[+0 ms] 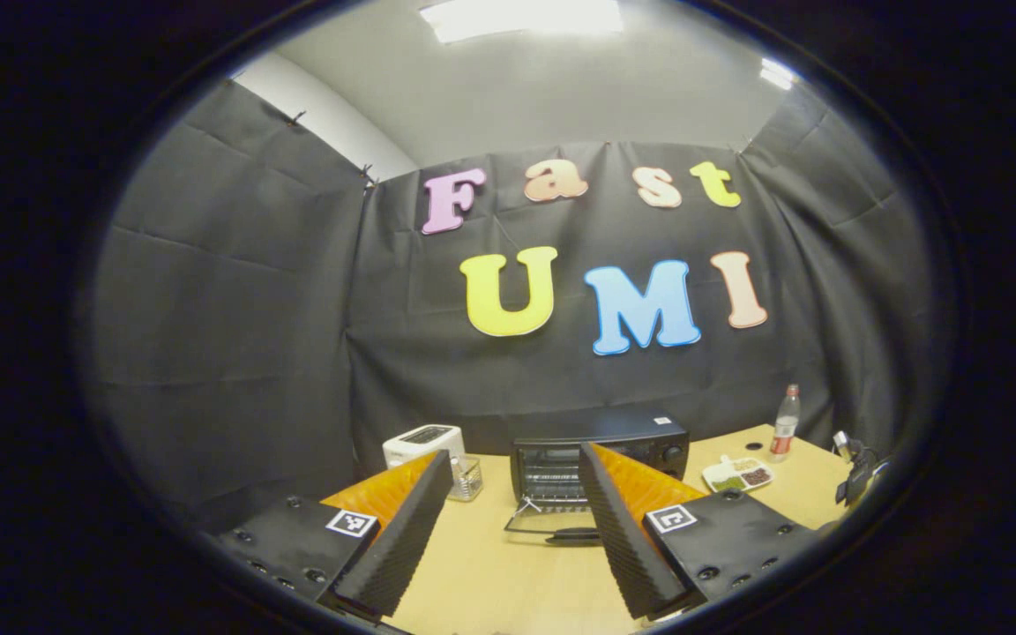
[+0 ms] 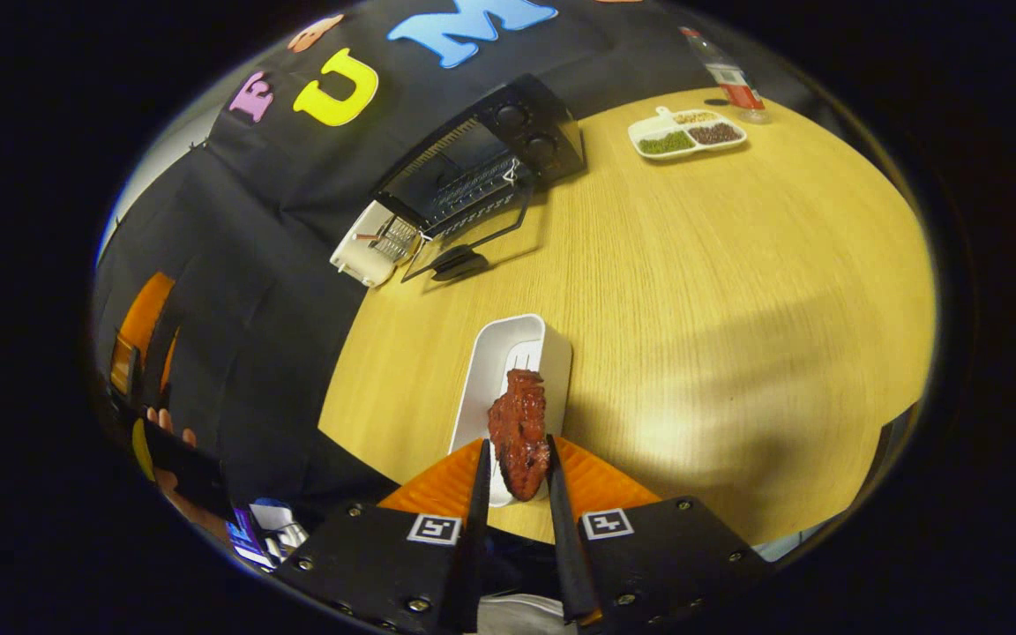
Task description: Open the electric oven with the left hand, put the food in, and close the electric oven.
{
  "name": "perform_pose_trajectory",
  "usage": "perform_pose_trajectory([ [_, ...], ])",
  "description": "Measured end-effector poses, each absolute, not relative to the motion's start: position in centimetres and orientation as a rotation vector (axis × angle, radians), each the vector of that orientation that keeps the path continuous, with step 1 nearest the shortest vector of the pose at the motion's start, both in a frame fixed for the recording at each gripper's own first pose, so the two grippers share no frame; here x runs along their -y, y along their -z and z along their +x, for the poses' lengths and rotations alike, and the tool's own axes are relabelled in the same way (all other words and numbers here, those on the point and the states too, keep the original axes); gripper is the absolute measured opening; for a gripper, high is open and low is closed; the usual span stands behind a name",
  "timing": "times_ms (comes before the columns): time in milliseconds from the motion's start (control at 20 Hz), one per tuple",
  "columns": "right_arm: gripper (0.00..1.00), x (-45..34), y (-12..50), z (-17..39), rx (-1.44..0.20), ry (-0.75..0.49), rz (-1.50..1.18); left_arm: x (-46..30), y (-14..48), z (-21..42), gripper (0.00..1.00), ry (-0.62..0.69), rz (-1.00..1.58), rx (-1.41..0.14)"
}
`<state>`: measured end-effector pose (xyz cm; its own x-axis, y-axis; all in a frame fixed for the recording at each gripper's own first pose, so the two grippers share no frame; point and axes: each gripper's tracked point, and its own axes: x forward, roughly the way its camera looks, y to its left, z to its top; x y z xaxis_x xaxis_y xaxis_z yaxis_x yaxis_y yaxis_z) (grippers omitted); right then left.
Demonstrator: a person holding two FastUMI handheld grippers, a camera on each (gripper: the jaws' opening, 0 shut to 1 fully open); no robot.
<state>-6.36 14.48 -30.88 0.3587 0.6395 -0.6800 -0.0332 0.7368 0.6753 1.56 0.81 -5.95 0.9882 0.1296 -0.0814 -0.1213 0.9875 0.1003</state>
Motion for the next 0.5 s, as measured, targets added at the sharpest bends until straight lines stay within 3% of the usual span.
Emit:
perform_pose_trajectory([
  [150,0.07,-14.1,30.2,-6.0,-1.138,-0.461,0.623,-1.8,6.4,2.3,0.95,-0.134,0.096,-0.100],
  [400,0.07,-13.6,28.3,-5.0,-1.093,-0.458,0.557,-2.5,5.5,5.4,0.98,-0.118,0.063,-0.066],
  [450,0.07,-13.5,27.7,-4.5,-1.081,-0.450,0.561,-2.6,5.3,5.9,0.92,-0.115,0.054,-0.056],
  [500,0.07,-13.5,27.0,-4.0,-1.066,-0.442,0.567,-2.8,4.9,6.5,0.98,-0.110,0.048,-0.048],
])
